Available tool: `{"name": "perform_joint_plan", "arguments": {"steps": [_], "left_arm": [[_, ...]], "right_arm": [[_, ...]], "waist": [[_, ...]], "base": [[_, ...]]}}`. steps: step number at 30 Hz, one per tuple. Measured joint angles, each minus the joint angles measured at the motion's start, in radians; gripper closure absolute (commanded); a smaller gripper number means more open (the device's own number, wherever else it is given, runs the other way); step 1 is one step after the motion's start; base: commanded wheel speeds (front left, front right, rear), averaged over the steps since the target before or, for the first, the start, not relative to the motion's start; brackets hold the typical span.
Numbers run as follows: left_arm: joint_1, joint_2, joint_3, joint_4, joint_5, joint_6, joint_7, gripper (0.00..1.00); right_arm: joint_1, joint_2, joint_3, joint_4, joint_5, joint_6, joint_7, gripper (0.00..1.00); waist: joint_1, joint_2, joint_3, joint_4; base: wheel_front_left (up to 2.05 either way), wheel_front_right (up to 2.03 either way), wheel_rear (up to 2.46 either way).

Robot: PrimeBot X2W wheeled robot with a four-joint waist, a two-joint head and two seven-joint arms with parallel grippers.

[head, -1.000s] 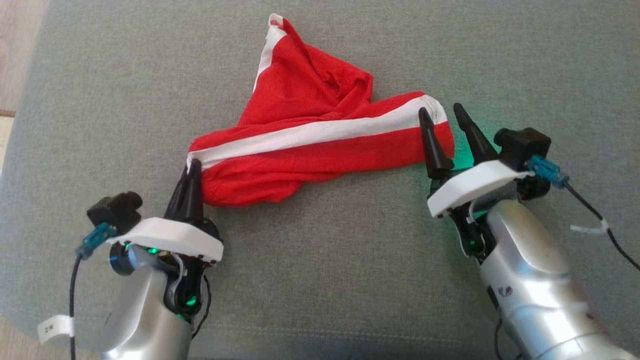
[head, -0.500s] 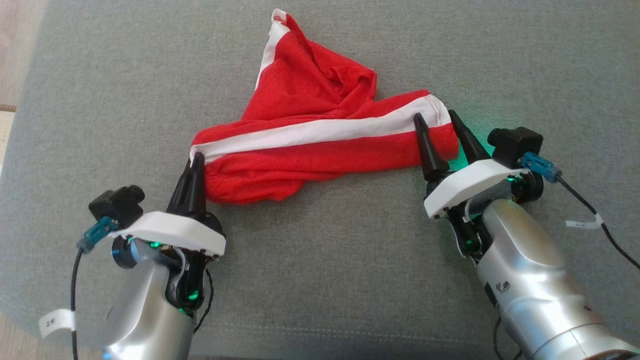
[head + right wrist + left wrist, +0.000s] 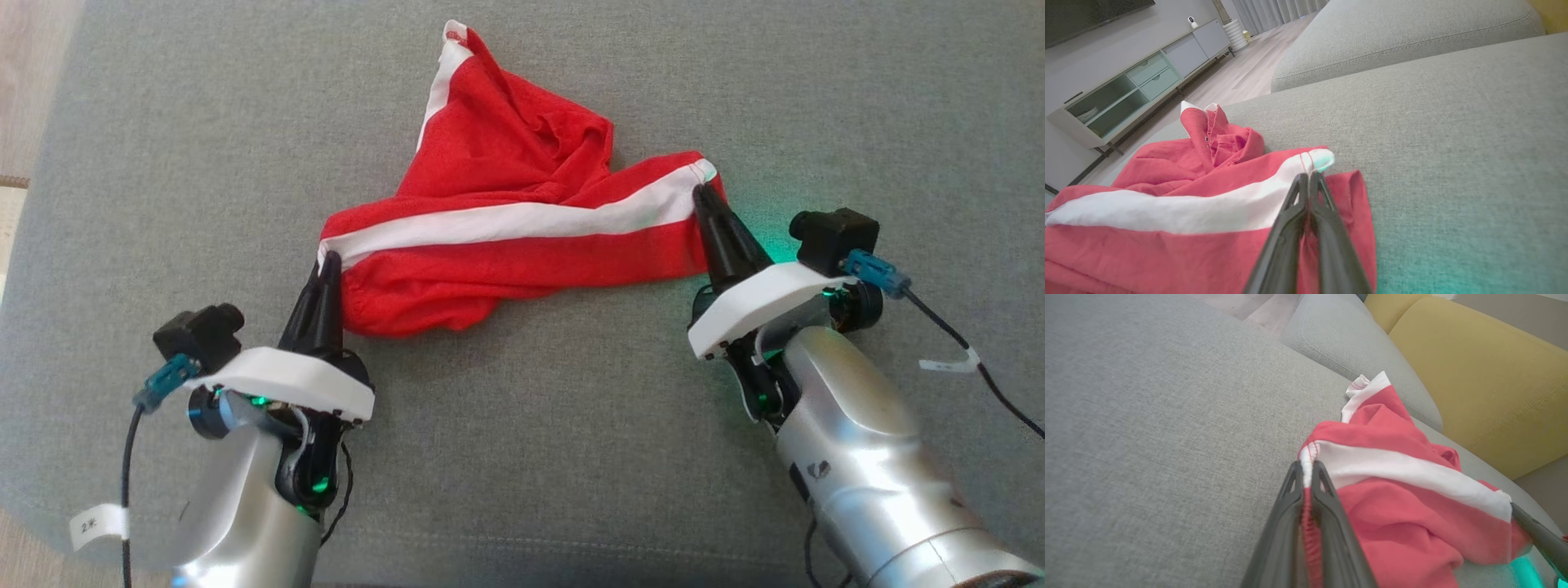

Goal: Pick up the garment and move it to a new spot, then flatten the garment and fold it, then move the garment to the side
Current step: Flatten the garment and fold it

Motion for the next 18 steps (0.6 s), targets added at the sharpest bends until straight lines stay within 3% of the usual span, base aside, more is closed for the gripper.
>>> {"name": "perform_joint_plan", "arguments": {"steps": [12, 18], "left_arm": [[-0.001, 0.007, -0.007, -0.010, 0.012, 0.000, 0.000, 1.00], [-0.089, 0.079, -0.045, -0.041, 0.055, 0.000, 0.000, 1.00]], "right_arm": [[-0.013, 0.000, -0.067, -0.065, -0.029, 0.000, 0.000, 1.00], [-0.013, 0.000, -0.132, -0.215, -0.058, 0.000, 0.000, 1.00]], "waist": [[0.0000, 0.0000, -0.037, -0.013], [0.0000, 0.0000, -0.088, -0.049]], "base": [[0.00, 0.00, 0.00], [0.00, 0.00, 0.00]]}}
